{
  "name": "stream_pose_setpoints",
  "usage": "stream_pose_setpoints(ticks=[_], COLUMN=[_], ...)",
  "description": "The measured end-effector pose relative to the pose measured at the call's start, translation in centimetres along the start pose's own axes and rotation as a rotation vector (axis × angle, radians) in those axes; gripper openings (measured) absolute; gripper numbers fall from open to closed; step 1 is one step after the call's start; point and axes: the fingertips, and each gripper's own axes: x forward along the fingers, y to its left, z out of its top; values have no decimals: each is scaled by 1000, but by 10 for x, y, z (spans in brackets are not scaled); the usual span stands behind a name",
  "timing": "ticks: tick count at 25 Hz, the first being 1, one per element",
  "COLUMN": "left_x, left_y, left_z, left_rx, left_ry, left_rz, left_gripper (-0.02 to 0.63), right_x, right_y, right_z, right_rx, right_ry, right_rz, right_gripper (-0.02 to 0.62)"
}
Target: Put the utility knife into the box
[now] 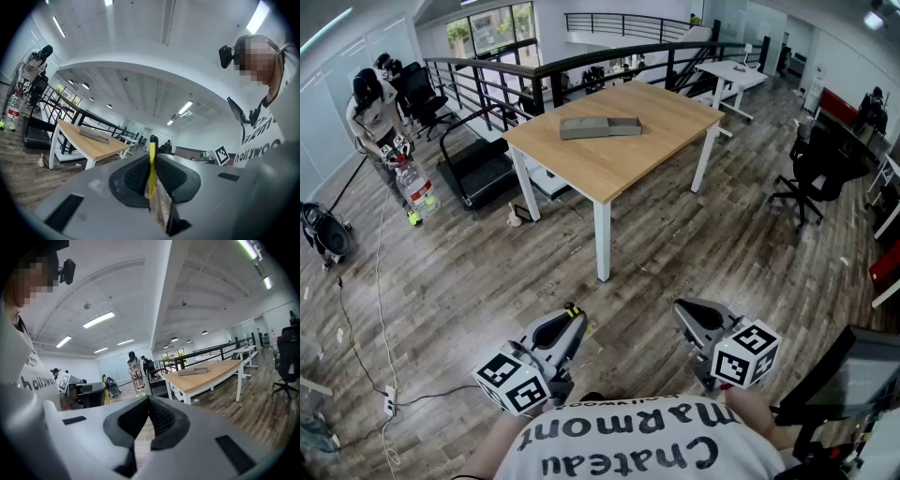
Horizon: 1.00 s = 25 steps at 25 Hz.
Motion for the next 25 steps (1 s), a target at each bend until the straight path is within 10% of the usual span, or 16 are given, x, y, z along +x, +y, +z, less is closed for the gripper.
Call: stream_pose_setpoints(ticks=[25], left_x=[-9], left_y=[28], left_z=[15], left_rx=[16], left_ry=[-31], left_rz=[0], left_gripper=[43], right_x=[25], right_y=[-16], right_z=[-8], right_rx=[201], right_ry=[-40], right_rz=[-22], right_gripper=[11])
